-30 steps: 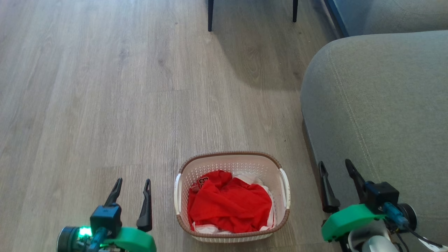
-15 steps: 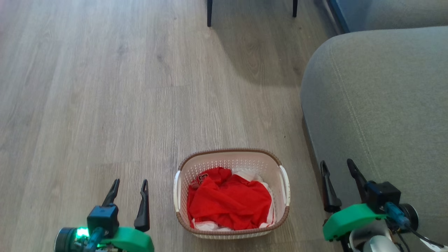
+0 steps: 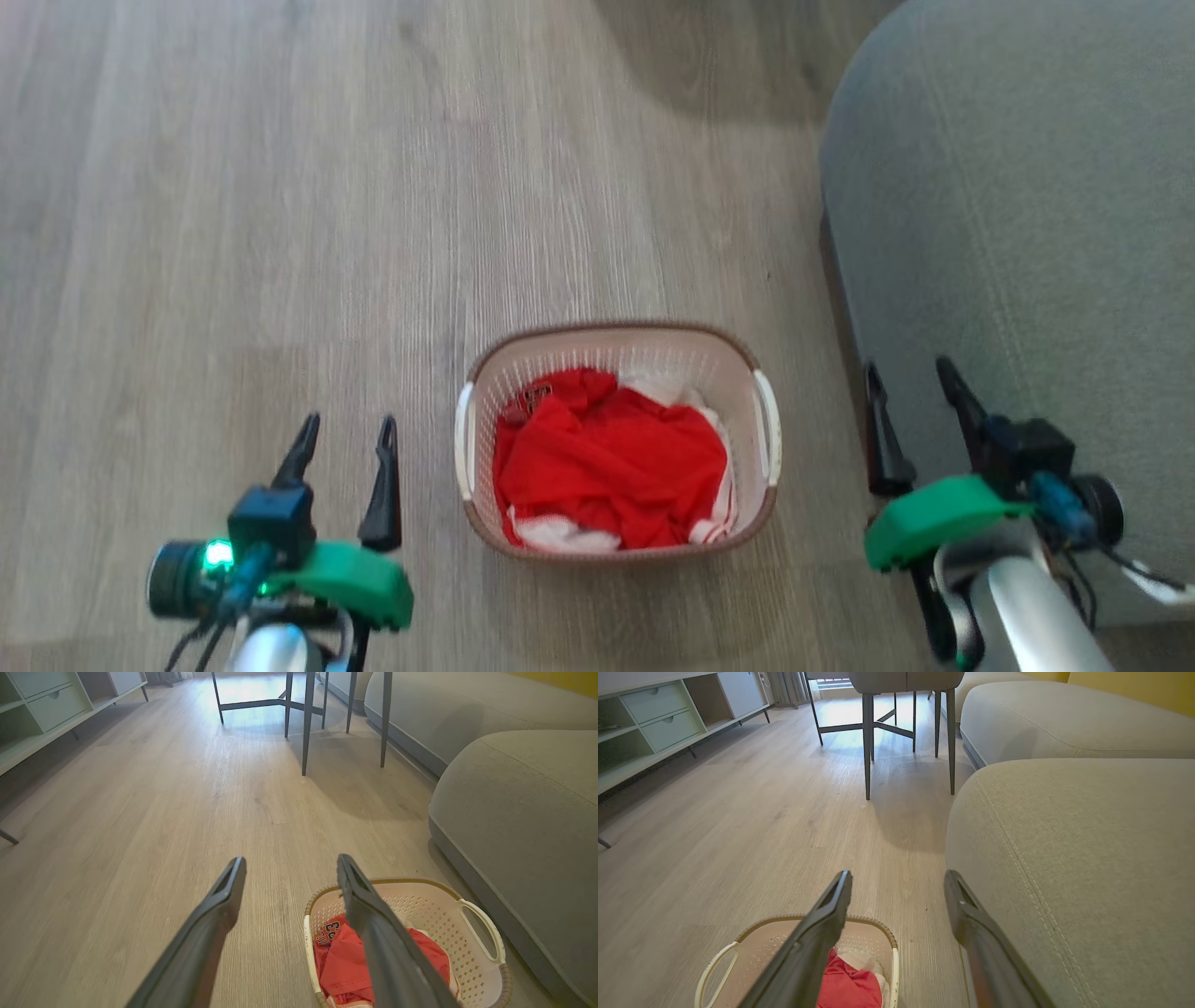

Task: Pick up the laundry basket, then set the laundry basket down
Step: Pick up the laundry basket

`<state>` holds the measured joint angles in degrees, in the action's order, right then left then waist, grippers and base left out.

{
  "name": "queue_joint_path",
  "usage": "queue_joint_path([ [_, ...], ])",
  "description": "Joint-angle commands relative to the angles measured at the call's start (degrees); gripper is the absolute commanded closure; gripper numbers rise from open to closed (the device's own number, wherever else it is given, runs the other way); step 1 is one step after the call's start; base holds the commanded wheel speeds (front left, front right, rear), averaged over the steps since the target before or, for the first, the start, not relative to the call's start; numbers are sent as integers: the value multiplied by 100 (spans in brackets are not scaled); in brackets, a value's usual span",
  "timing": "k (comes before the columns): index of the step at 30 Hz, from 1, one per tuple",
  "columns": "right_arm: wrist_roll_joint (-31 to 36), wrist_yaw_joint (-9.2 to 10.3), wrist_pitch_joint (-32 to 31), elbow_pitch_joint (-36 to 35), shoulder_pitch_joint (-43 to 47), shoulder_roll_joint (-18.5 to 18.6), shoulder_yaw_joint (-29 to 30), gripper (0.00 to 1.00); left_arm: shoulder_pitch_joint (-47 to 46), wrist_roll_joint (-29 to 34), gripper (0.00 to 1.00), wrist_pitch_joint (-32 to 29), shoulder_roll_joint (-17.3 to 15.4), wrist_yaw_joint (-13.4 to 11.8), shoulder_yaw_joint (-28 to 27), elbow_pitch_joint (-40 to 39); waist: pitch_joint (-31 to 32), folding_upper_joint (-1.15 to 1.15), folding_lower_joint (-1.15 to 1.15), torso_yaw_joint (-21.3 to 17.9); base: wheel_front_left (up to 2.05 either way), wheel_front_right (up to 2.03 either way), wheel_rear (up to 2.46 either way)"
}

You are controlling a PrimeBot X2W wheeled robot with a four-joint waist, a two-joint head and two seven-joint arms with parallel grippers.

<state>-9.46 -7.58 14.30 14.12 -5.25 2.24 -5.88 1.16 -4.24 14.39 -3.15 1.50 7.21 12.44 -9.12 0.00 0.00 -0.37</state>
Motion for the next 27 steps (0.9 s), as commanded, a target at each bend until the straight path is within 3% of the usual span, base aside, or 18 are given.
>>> queue_joint_path([
  [1,56,9,70,-98,-302,64,-126,0,-344,-37,0,61,18,14,-145,-82,-354,0,0,6,0,0,0],
  [12,10,9,70,821,-1415,64,-227,0,-1421,-195,0,61,26,92,-72,800,-1697,0,0,-55,0,0,0],
  [27,-119,9,70,2052,-2531,64,-285,0,-2789,-428,0,61,26,93,303,2140,-3040,0,0,83,0,0,0],
])
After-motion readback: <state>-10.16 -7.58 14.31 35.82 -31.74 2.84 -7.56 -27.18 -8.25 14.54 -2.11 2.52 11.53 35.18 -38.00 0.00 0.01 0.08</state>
